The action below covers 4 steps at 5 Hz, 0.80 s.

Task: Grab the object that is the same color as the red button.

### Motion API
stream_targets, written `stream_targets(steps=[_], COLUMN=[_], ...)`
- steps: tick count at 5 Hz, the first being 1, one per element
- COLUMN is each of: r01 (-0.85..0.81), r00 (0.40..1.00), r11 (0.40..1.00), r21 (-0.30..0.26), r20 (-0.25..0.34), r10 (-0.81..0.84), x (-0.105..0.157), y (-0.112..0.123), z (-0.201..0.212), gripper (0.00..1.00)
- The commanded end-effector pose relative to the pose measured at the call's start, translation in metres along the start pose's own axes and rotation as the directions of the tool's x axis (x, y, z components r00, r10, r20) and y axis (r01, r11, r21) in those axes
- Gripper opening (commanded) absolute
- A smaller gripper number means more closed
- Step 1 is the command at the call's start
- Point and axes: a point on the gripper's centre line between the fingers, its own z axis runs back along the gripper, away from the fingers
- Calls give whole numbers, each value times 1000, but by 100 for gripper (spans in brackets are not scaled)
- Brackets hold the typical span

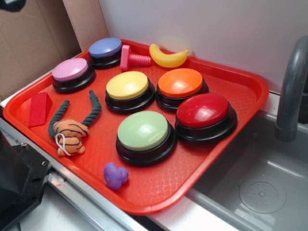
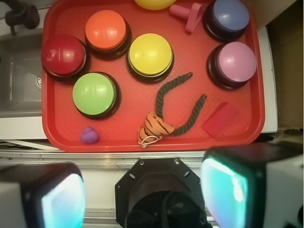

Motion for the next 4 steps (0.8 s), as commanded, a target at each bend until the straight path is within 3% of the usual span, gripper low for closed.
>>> stream_targets(steps=[1,3,4], r01=[0,-161,-318], r00=[1000,987,947], r11=[1000,987,947], r21=[0,-6,46], r20=[0,16,56], r10=[0,161,315], x=[0,5,7], y=[0,45,72], z=[0,-28,-46], gripper=[100,100,100])
